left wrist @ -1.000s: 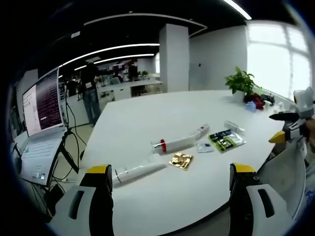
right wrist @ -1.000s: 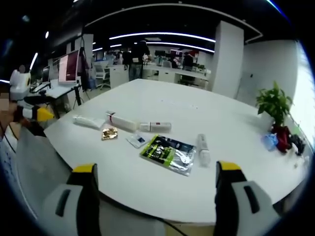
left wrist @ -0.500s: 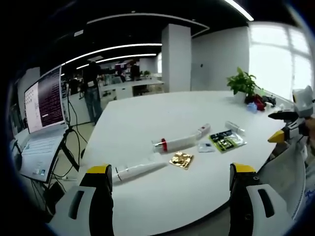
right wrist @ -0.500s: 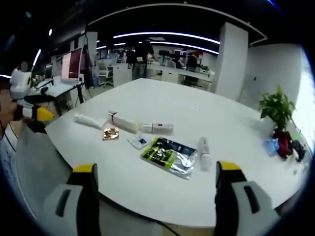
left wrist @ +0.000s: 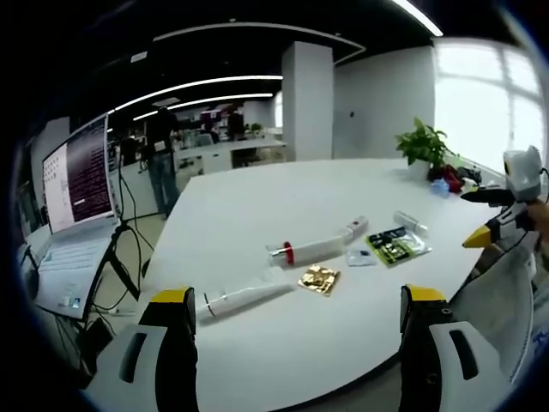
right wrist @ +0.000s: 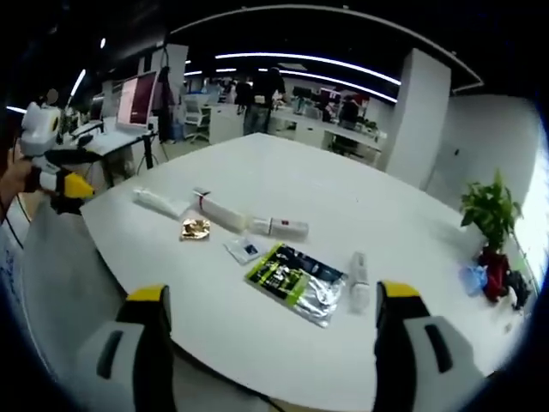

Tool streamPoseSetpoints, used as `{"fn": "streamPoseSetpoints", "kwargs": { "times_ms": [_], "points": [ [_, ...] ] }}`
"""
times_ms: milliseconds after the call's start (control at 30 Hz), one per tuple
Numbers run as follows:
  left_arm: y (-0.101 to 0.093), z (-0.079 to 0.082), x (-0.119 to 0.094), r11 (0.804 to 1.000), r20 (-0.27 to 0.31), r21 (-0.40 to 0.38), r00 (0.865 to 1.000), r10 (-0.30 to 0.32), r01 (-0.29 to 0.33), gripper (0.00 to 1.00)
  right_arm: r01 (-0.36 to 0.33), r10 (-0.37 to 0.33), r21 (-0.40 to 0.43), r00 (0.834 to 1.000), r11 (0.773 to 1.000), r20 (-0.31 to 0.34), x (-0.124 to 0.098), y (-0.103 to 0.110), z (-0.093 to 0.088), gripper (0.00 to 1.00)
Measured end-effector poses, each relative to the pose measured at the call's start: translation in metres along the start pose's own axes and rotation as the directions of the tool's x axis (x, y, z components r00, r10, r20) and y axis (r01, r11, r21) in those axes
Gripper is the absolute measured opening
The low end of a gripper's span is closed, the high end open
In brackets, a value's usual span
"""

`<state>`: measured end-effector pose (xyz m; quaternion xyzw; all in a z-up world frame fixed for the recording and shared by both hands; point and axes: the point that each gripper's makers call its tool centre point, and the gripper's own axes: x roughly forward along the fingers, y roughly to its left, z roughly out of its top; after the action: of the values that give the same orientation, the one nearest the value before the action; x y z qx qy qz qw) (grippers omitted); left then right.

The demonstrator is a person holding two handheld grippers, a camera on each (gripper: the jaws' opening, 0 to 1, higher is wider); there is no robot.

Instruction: Arrange the skincare products in the storage area until every visible bottle or jar stands upright without overlapping.

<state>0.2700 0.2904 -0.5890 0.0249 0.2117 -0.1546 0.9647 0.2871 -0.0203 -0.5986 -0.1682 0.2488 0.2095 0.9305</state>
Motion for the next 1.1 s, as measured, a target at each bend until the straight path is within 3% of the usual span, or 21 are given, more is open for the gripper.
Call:
{"fn": "streamPoseSetpoints", "kwargs": {
  "times_ms": [200, 467, 833, 1100],
  "points": [
    [-0.001, 0.003, 0.001, 1.0, 0.002, 0.009, 1.0, -0.004, 0.004, 0.97, -0.072, 0.073, -0.024, 0.997, 0.997, 0.036, 0.012, 0.005, 0.019, 1.0],
    [0.0, 0.005, -0.002, 1.0, 0.006, 0.01, 1.0, 0.007, -0.007, 0.97, -0.135, 0.14, -0.17, 0.99, 0.976, 0.016, 0.039, 0.008, 0.041, 1.0],
    [0.005, -0.003, -0.005, 0.999, -0.008, -0.009, 0.999, 0.033, -0.033, 0.97, -0.244, 0.246, -0.288, 0.969, 0.926, -0.031, 0.081, 0.029, 0.059, 1.0],
    [0.008, -0.004, -0.006, 0.999, -0.01, -0.019, 0.999, 0.041, -0.041, 0.97, -0.33, 0.315, -0.382, 0.943, 0.863, -0.104, 0.108, 0.046, 0.065, 1.0]
  ]
}}
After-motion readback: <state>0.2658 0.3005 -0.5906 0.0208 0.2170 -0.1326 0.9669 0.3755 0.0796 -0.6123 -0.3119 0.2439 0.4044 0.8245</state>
